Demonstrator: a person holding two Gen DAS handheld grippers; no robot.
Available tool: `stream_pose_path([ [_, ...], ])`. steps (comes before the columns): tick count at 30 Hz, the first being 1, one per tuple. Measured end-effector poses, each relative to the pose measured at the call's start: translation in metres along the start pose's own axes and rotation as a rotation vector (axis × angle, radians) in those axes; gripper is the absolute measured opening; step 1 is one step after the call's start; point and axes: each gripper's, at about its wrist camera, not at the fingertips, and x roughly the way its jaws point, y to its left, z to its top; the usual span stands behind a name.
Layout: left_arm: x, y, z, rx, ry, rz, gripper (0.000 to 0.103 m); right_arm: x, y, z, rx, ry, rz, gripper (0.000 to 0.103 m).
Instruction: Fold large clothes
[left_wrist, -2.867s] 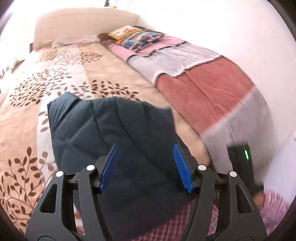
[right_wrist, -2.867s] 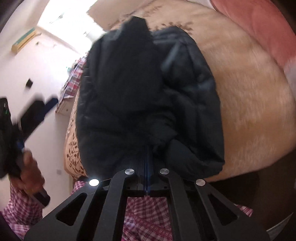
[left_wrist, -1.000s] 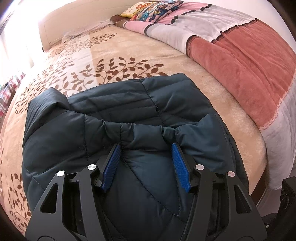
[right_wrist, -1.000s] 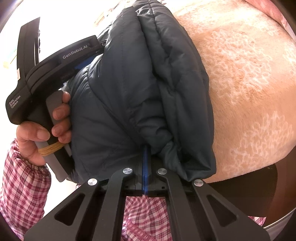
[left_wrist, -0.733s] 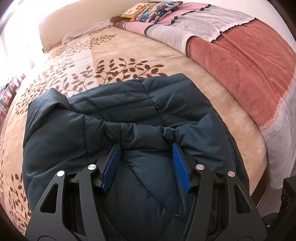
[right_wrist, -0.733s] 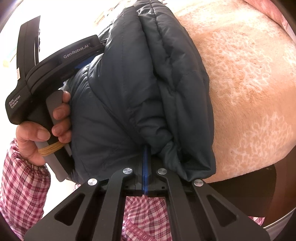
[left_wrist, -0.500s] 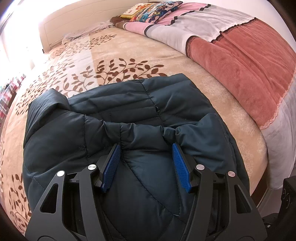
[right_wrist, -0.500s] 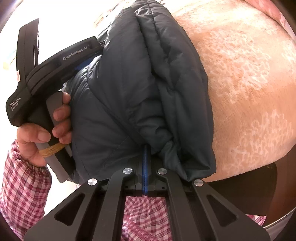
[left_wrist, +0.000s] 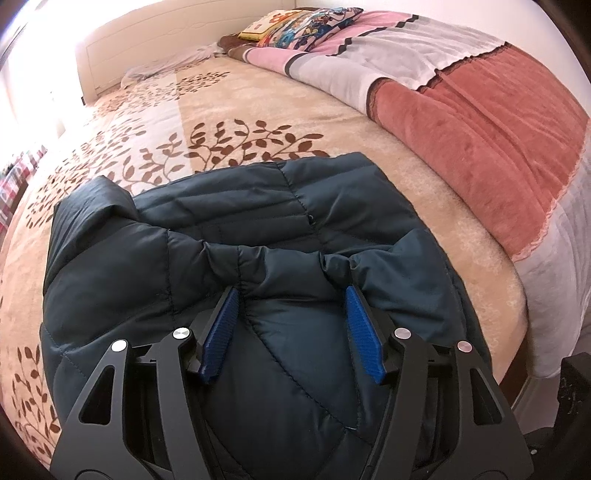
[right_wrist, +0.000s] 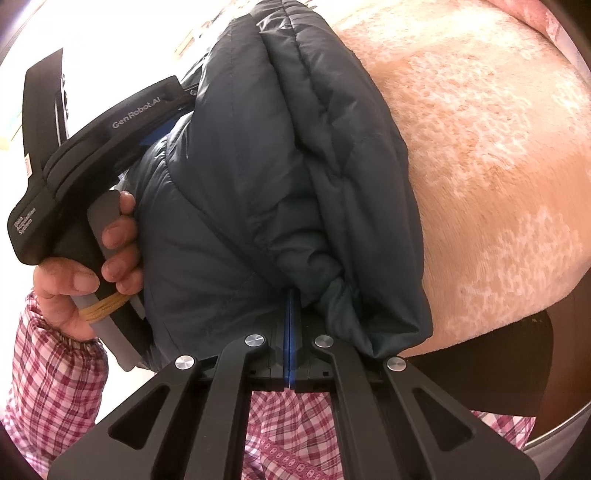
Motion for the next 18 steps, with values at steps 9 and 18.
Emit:
stream_pose_path([
  [9, -0.036, 0.008, -0.002, -0.007, -0.037, -0.071, 0.062, 0.0, 0.016, 0.001, -0.01, 0.002, -0.075, 0.0],
  [18, -0.093, 0.047, -0.04, -0.037, -0.024, -0.086, 0.068, 0.005, 0.039, -0.003, -0.017, -0.016, -0.142, 0.0],
])
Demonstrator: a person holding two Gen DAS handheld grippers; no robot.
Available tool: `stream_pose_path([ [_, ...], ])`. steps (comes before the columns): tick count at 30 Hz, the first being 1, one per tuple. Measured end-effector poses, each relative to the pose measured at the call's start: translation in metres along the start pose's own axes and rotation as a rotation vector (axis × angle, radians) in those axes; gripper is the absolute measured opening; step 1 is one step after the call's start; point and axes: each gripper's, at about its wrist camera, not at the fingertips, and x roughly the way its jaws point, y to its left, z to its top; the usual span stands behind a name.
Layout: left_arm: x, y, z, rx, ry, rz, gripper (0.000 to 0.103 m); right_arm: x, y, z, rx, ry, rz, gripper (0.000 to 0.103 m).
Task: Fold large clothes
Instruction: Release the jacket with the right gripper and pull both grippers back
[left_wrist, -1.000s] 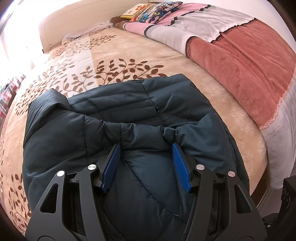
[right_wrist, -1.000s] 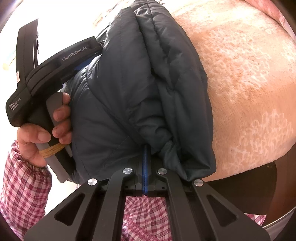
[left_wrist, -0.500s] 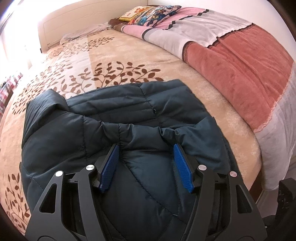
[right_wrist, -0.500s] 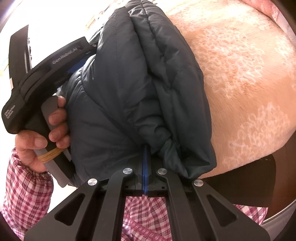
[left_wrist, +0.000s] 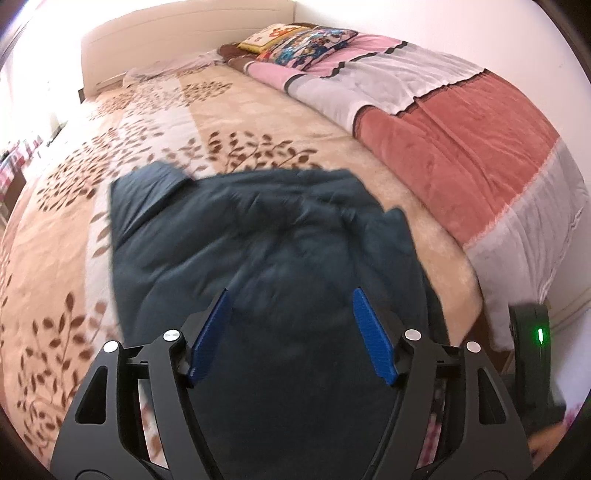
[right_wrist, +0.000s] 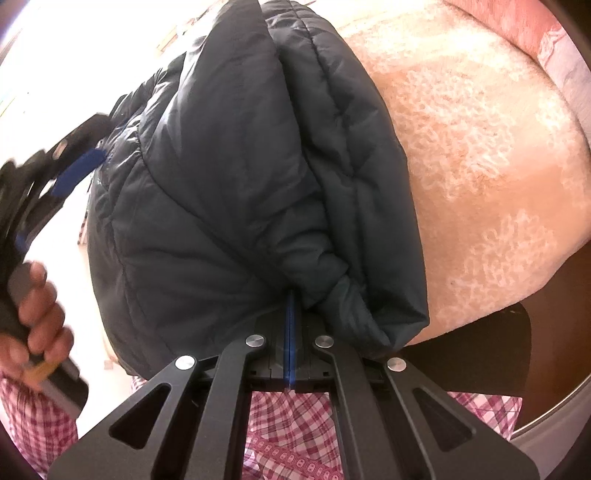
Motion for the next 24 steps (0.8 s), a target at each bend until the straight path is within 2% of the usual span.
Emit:
stream_pose_path([
  [7, -0.03, 0.035, -0.048, -0.069, 0.046, 0.033, 0.068, 0.001, 0.008, -0.002, 0.031, -0.013, -0.008, 0.0],
  [13, -0.038, 0.053, -0.084, -0.135, 0.092, 0.064, 0.068, -0.009, 0.027, -0.011, -0.019, -0.046, -0.076, 0.001],
  [18, -0.048, 0.057, -0.102, -0.142, 0.09, 0.075, 0.068, -0.023, 0.048, -0.025, -0.057, -0.101, -0.128, 0.017],
  [20, -0.05, 0.057, -0.107, -0.14, 0.09, 0.082, 0.068, -0.029, 0.056, -0.031, -0.066, -0.123, -0.135, 0.029],
  [22, -0.052, 0.059, -0.111, -0.139, 0.09, 0.086, 0.068, -0.035, 0.064, -0.037, -0.071, -0.148, -0.148, 0.057],
  [24, -0.053, 0.06, -0.114, -0.143, 0.093, 0.083, 0.068, -0.044, 0.073, -0.045, -0.093, -0.183, -0.172, 0.059],
])
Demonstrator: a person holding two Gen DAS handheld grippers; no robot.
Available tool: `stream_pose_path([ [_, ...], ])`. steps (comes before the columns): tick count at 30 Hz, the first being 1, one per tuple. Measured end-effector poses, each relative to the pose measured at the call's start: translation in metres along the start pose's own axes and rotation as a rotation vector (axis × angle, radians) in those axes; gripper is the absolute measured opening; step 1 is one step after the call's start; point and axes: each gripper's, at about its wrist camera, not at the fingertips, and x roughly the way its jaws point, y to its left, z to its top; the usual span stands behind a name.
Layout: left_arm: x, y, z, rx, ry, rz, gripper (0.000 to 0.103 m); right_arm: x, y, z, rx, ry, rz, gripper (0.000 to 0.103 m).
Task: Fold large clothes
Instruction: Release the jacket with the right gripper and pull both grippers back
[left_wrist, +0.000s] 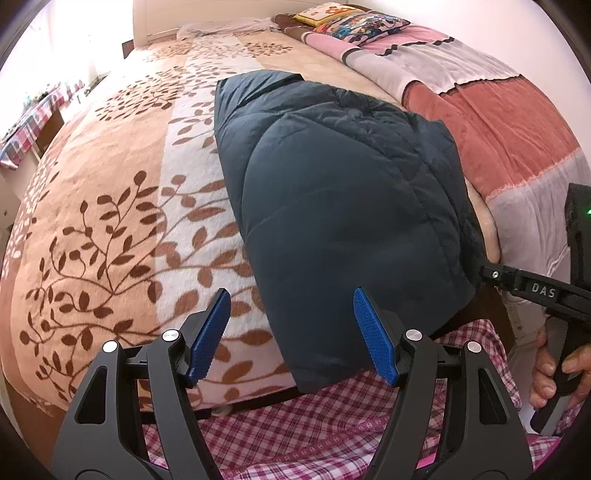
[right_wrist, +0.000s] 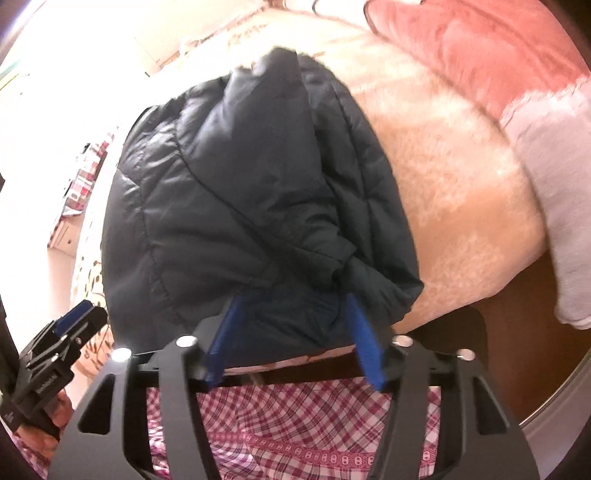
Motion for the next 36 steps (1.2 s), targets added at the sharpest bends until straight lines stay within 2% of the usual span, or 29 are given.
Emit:
stream_pose_path([
  [7, -0.001, 0.006, -0.009, -0.025, 0.01, -0.004, 0.068, -0.021, 0.021, -0.006, -0.039, -0.049, -0.05, 0.059],
  [12, 0.001, 0.014, -0.015, -0.056, 0.023, 0.006, 0.068, -0.032, 0.045, -0.023, -0.094, -0.091, -0.084, 0.059],
  [22, 0.001, 0.021, -0.019, -0.077, 0.03, 0.02, 0.068, -0.028, 0.042, -0.027, -0.145, -0.083, -0.106, 0.059],
  [36, -0.003, 0.019, -0.02, -0.071, 0.021, 0.016, 0.068, -0.029, 0.035, -0.027, -0.117, -0.083, -0.109, 0.059],
])
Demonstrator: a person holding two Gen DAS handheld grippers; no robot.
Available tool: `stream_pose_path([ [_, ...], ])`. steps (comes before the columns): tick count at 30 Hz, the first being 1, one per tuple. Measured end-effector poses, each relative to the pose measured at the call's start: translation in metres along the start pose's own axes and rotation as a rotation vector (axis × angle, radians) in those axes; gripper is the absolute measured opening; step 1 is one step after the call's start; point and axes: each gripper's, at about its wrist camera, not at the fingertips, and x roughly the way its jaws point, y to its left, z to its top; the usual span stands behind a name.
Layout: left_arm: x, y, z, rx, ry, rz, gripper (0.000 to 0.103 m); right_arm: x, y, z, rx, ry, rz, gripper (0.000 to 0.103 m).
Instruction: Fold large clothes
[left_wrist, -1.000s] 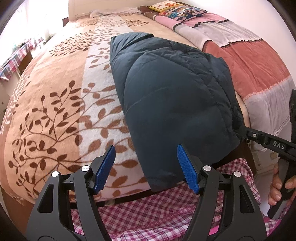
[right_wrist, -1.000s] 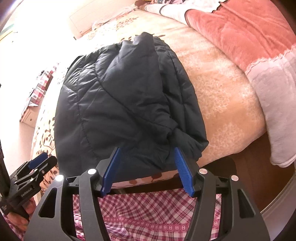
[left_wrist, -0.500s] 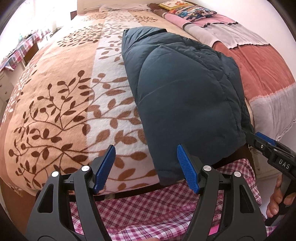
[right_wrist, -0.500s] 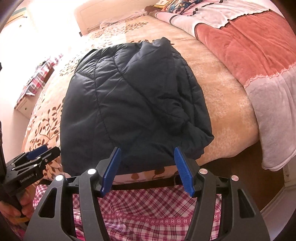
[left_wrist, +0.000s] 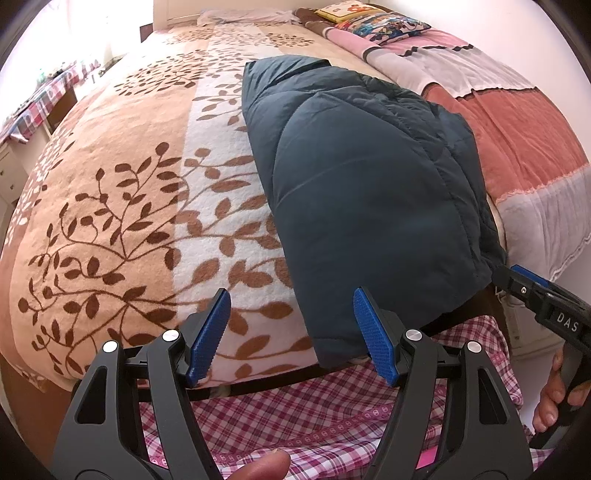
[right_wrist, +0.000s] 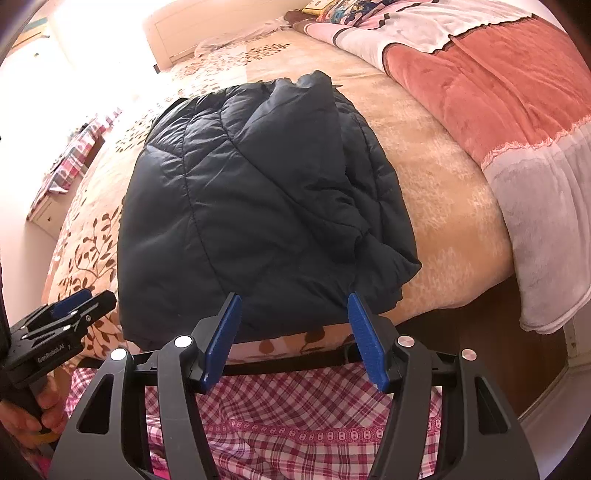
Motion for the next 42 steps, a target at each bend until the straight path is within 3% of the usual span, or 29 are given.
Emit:
stream_pose_path([
  [4, 0.0, 0.0, 0.0, -0.009, 0.0, -0.027, 0.068, 0.0, -0.003, 0.0, 0.019, 0.001, 0.002, 0.059],
  [8, -0.002, 0.015, 0.004, -0.081, -0.022, -0.168, 0.068, -0.004, -0.015, 0.009, 0.04, -0.026, 0.034, 0.06],
  [11, 0.0, 0.025, 0.011, -0.128, -0.028, -0.27, 0.073, -0.006, -0.035, 0.031, 0.072, -0.025, 0.083, 0.07],
  [13, 0.005, 0.027, 0.017, -0.14, -0.027, -0.296, 0.077, -0.002, -0.049, 0.049, 0.088, -0.013, 0.113, 0.079],
  [17, 0.028, 0.028, 0.029, -0.177, 0.014, -0.357, 0.079, 0.024, -0.066, 0.078, 0.114, 0.057, 0.156, 0.081],
  [20, 0.045, 0.026, 0.035, -0.195, 0.05, -0.388, 0.079, 0.049, -0.074, 0.091, 0.133, 0.108, 0.164, 0.081],
  [25, 0.067, 0.021, 0.043, -0.215, 0.063, -0.419, 0.091, 0.079, -0.081, 0.103, 0.157, 0.154, 0.203, 0.086],
  [29, 0.081, 0.021, 0.045, -0.225, 0.08, -0.446, 0.095, 0.094, -0.085, 0.107, 0.155, 0.187, 0.232, 0.089],
  [33, 0.09, 0.022, 0.044, -0.236, 0.1, -0.477, 0.099, 0.062, -0.095, 0.111, 0.173, 0.101, 0.309, 0.089],
  [36, 0.104, 0.025, 0.042, -0.284, 0.139, -0.524, 0.099, 0.055, -0.106, 0.114, 0.165, 0.083, 0.283, 0.089],
  [39, 0.108, 0.025, 0.039, -0.296, 0.143, -0.54, 0.1, 0.081, -0.115, 0.109, 0.182, 0.17, 0.242, 0.089],
  [42, 0.106, 0.019, 0.038, -0.262, 0.122, -0.525, 0.1, 0.103, -0.115, 0.105, 0.197, 0.22, 0.266, 0.091],
])
